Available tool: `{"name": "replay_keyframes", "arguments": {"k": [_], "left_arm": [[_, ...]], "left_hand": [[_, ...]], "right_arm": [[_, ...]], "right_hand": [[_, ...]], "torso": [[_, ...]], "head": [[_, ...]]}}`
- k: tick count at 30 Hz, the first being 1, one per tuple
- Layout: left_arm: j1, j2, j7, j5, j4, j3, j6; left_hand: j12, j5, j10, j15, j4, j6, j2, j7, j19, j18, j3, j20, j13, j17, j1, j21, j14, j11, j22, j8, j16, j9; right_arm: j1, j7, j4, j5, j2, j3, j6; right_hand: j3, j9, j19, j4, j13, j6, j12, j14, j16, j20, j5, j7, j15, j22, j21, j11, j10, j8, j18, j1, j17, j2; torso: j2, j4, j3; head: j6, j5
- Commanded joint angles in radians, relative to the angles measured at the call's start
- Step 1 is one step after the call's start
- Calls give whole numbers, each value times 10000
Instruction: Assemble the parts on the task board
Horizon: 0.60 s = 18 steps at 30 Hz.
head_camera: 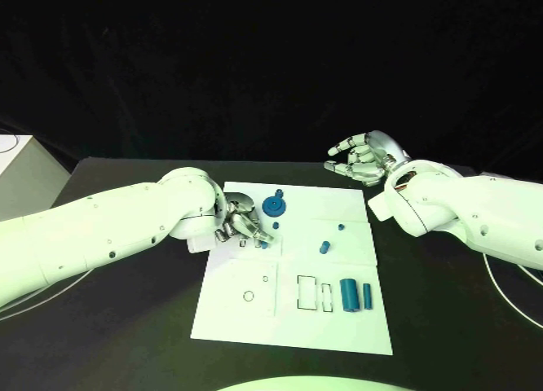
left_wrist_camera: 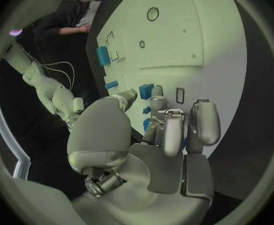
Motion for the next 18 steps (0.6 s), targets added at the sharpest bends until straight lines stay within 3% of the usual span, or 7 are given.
{"name": "replay_keyframes", "arguments": {"k": [1, 18], "left_arm": [[29, 59, 14, 12, -83, -1, 208], [28, 139, 23, 71, -198, -16, 460]], "left_hand": [[48, 1, 46, -50, 1, -80, 44, -8, 89, -64, 46, 0, 8, 1700, -34, 64, 677, -14, 15, 40, 46, 9], [39, 2, -3, -62, -96, -90, 33, -33, 57, -58, 264, -5, -18, 1687, 167, 60, 664, -34, -2, 92, 40, 145]], "right_arm": [[-7, 13, 6, -134, 6, 0, 167], [-8, -31, -14, -191, 27, 0, 196]], "right_hand": [[-18, 3, 340, 25, 7, -67, 46, 522, 60, 66, -28, -18, 58, 1688, 10, 19, 73, 61, -3, -71, 896, -20], [-18, 3, 340, 25, 7, -67, 46, 522, 60, 66, -28, -18, 58, 1688, 10, 19, 73, 61, -3, -71, 896, -20]], "torso": [[-4, -7, 2], [-16, 6, -6]], "head": [[-45, -17], [-115, -34]]}}
